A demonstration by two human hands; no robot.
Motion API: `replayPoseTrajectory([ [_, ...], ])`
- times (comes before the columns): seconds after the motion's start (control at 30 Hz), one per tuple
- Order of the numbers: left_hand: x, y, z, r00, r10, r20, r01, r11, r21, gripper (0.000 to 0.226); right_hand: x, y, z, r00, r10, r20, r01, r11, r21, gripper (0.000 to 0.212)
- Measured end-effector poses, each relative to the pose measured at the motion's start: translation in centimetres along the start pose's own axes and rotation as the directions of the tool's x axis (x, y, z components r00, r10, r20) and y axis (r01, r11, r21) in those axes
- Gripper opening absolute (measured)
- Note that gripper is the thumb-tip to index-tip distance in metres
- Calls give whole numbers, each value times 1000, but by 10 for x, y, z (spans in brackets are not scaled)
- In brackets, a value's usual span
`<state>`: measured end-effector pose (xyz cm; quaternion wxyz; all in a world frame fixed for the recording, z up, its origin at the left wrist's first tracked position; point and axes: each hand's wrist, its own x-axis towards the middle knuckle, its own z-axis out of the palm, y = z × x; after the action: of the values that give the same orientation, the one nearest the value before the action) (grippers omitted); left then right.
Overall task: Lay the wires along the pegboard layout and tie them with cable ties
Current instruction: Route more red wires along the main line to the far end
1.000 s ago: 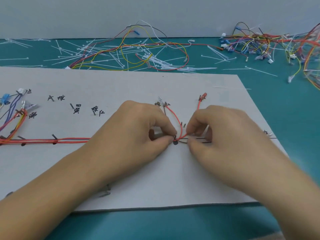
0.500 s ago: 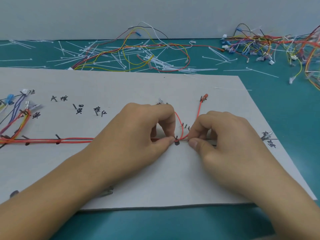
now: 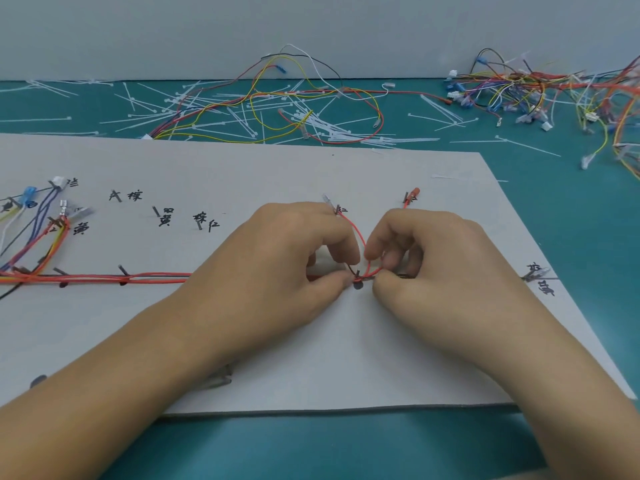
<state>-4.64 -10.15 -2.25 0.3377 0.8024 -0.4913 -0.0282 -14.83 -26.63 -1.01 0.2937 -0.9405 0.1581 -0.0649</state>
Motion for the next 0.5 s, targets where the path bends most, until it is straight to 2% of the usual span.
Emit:
replayPoseTrajectory([
  [0.33,-2,-4,-2,999,46,-12,-46,999,-4,8,-1,-20,5,997,-60,46,64,996,-69,17],
  [0.5,-5,-2,-7,1000,12,-11,-11,1000,7,11,0,-26,7,997,-60,48,63,995,-73,16],
])
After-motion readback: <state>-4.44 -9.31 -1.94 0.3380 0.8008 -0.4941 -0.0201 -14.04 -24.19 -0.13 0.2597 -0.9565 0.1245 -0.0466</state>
